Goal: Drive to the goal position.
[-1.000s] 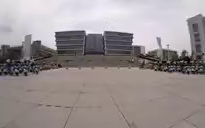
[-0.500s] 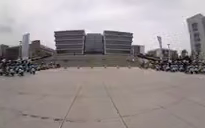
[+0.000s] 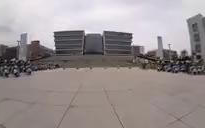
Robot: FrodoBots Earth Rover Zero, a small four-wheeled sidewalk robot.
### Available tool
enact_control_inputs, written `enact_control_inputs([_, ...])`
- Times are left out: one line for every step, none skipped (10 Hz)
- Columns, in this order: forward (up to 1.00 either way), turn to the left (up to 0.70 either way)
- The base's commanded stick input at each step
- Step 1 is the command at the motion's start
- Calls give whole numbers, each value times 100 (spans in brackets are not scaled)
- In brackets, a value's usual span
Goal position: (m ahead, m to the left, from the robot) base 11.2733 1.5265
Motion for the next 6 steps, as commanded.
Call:
enact_control_inputs([70, 1])
enact_control_inputs([70, 1])
enact_control_inputs([70, 1])
enact_control_inputs([70, 1])
enact_control_inputs([70, 1])
enact_control_inputs([70, 1])
